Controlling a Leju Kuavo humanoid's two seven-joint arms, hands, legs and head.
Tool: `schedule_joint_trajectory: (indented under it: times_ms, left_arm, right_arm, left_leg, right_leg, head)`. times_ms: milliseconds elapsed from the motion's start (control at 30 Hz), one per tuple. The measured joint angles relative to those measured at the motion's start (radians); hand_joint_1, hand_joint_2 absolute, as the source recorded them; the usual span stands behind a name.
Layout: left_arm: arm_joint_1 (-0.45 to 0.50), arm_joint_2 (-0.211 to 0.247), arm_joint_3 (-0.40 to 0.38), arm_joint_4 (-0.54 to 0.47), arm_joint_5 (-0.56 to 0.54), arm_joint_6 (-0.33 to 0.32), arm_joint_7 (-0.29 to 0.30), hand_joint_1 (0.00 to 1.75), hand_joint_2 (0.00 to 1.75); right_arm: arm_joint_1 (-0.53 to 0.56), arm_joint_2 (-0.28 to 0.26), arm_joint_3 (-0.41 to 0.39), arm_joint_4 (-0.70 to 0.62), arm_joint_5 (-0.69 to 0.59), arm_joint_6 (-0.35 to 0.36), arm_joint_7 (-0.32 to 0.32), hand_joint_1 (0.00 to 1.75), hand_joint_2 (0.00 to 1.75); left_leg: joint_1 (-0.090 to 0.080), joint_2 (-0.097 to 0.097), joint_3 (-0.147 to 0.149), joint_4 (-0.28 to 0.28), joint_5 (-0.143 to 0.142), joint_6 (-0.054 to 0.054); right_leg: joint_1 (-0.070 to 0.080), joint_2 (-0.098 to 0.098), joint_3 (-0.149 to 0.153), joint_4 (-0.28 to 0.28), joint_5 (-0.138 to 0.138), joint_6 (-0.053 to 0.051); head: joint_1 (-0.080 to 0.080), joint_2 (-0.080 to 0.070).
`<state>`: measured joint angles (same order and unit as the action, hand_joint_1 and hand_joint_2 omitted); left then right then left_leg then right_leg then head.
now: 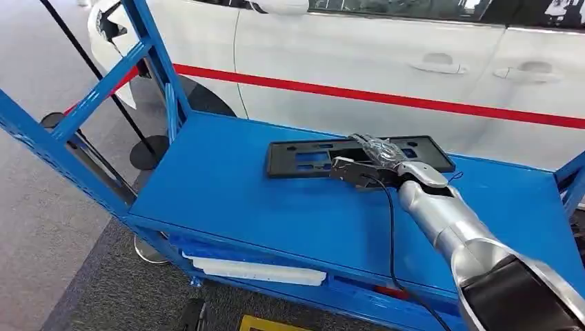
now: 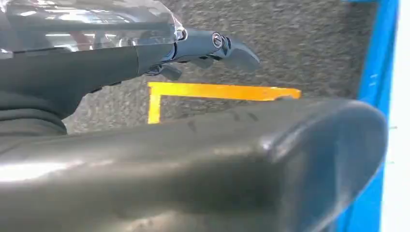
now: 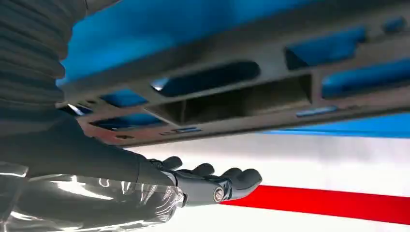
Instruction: Take the parts from the cabinet and place them on the table.
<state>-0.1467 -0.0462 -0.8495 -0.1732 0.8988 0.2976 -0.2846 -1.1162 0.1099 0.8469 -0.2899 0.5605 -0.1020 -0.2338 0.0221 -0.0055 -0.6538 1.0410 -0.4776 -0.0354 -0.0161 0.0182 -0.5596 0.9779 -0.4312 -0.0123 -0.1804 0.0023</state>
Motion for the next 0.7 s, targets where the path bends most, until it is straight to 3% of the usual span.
schedule_joint_trajectory:
  times_ms: [33, 100, 133, 167, 333, 500, 633, 700]
  left_arm:
    - [0.001, 0.0, 0.0, 0.0, 0.0, 0.0, 0.0, 0.0, 0.0]
    - [0.001, 0.0, 0.0, 0.0, 0.001, 0.005, 0.0, 0.0, 0.0]
    - [0.0, -0.001, 0.0, 0.0, 0.001, 0.007, 0.0, 0.0, 0.0]
    - [-0.004, -0.002, 0.0, 0.0, 0.001, 0.008, 0.0, 0.0, 0.0]
    - [-0.011, -0.003, 0.0, 0.0, 0.001, 0.012, 0.0, 0.0, 0.0]
    - [-0.013, -0.003, 0.0, 0.0, 0.001, 0.03, 0.01, 0.0, 0.0]
    - [-0.015, -0.004, 0.0, 0.0, -0.001, 0.036, 0.012, 0.0, 0.0]
    - [-0.018, -0.004, 0.0, 0.0, -0.001, 0.038, 0.013, 0.0, 0.0]
  right_arm:
    - [0.001, 0.0, 0.0, 0.001, -0.008, 0.011, -0.002, 0.0, 0.0]
    - [-0.002, 0.002, -0.001, 0.0, -0.028, 0.054, -0.005, 0.0, 0.0]
    - [-0.004, 0.002, -0.002, 0.0, -0.033, 0.065, -0.007, 0.0, 0.0]
    - [-0.008, 0.002, -0.003, 0.0, -0.038, 0.07, -0.009, 0.0, 0.0]
    - [-0.014, 0.002, -0.003, 0.0, -0.041, 0.08, -0.009, 0.0, 0.0]
    - [-0.006, 0.017, -0.002, -0.001, -0.019, 0.062, -0.007, 0.0, 0.0]
    - [0.016, 0.029, -0.002, -0.004, -0.027, 0.058, -0.01, 0.0, 0.0]
    - [0.022, 0.033, -0.002, -0.007, -0.03, 0.059, -0.011, 0.0, 0.0]
  left_leg:
    - [-0.003, 0.002, -0.008, -0.06, 0.102, 0.007]
    - [-0.008, 0.001, -0.001, -0.04, 0.118, 0.032]
    - [-0.002, 0.0, 0.001, -0.043, 0.119, 0.033]
    - [-0.006, -0.001, 0.0, -0.042, 0.12, 0.03]
    - [-0.012, -0.008, 0.0, -0.043, 0.111, 0.044]
    - [-0.015, -0.009, 0.0, -0.042, 0.109, 0.051]
    - [-0.018, -0.008, 0.0, -0.042, 0.11, 0.055]
    - [-0.018, -0.008, 0.001, -0.042, 0.111, 0.056]
  right_leg:
    - [0.003, 0.001, 0.007, 0.012, -0.013, 0.007]
    - [0.005, 0.005, 0.008, 0.021, -0.036, 0.022]
    - [0.007, 0.002, 0.01, 0.025, -0.045, 0.022]
    - [0.007, 0.0, 0.007, 0.024, -0.036, 0.005]
    - [0.003, -0.006, 0.016, 0.013, -0.039, 0.006]
    - [0.001, -0.009, 0.023, 0.0, -0.044, 0.013]
    - [-0.002, -0.01, 0.022, -0.001, -0.042, 0.033]
    - [-0.003, -0.01, 0.022, -0.001, -0.041, 0.036]
  head:
    - [0.0, 0.0]
    - [0.0, 0.0]
    - [0.0, 0.0]
    - [0.0, 0.0]
    - [0.0, 0.0]
    - [0.0, 0.0]
    - [0.0, 0.0]
    - [0.0, 0.0]
